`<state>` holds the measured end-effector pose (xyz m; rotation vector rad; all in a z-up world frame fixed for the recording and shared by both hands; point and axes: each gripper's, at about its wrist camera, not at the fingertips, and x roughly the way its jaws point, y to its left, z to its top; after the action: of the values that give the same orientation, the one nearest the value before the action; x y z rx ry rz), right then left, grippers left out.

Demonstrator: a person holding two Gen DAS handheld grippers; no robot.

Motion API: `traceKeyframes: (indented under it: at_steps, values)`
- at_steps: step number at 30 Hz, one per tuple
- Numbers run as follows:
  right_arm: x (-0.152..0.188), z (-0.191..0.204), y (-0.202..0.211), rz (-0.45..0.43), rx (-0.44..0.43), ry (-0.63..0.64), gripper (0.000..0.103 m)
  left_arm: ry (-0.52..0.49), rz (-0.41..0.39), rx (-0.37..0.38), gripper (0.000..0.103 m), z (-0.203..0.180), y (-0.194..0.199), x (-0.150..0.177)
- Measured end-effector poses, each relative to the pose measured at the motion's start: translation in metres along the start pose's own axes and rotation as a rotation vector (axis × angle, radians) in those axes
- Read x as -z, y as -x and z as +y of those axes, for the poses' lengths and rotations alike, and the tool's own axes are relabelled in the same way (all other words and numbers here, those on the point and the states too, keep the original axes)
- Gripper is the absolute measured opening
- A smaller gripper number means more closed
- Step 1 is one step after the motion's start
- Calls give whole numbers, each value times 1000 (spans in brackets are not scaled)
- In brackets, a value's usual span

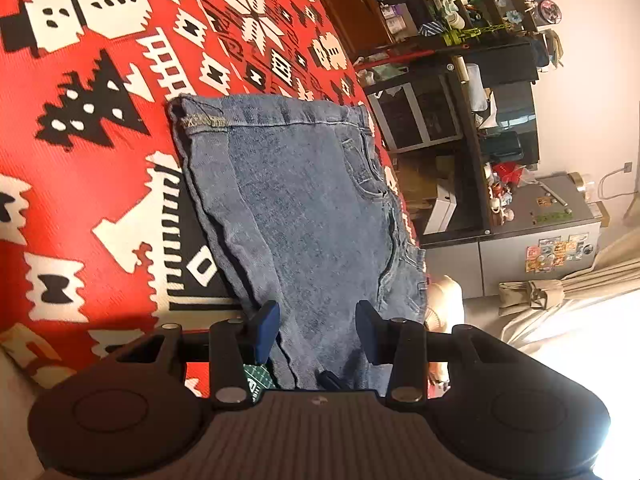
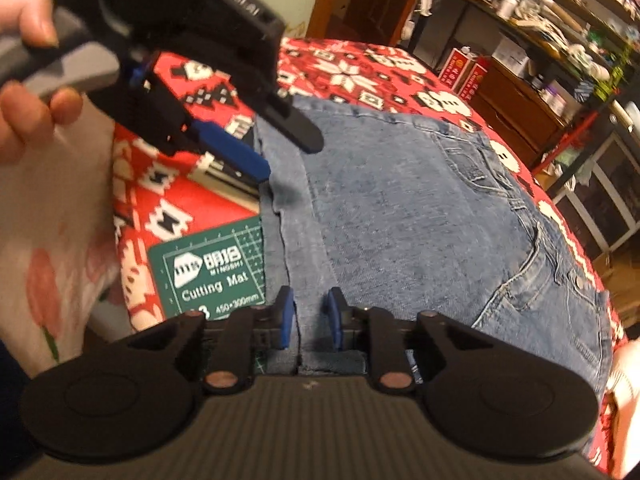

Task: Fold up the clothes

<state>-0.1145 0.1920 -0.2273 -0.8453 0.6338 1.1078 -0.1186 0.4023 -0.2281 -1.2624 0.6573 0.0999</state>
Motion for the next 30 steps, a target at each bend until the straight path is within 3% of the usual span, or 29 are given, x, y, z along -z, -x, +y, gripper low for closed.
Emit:
traceKeyframes:
  at_steps: [5, 17, 20, 22, 24, 27, 29, 30]
  values:
    - [-1, 2, 4, -34, 29, 5, 7, 5, 11, 7, 45, -2, -5, 2]
    - [-4, -29, 24, -96, 33, -182, 2, 36, 35, -53, 45, -7, -29, 6]
    - [-2, -31, 28, -104, 28, -192, 1, 25, 25, -90, 32, -9, -34, 6]
    - [-1, -31, 29, -108, 23, -192, 1, 17, 19, -114, 7, -10, -38, 6]
    - [0, -30, 30, -104, 14, -190, 1, 14, 13, -126, 7, -10, -39, 6]
    - [0, -26, 30, -100, 4, -173, 7, 15, 3, -123, 7, -8, -36, 8]
    - [0, -23, 27, -89, -15, -157, 29, 19, 0, -121, 7, -7, -34, 9]
    - [-1, -21, 23, -83, -17, -146, 29, 17, 0, -124, 6, -7, -33, 10]
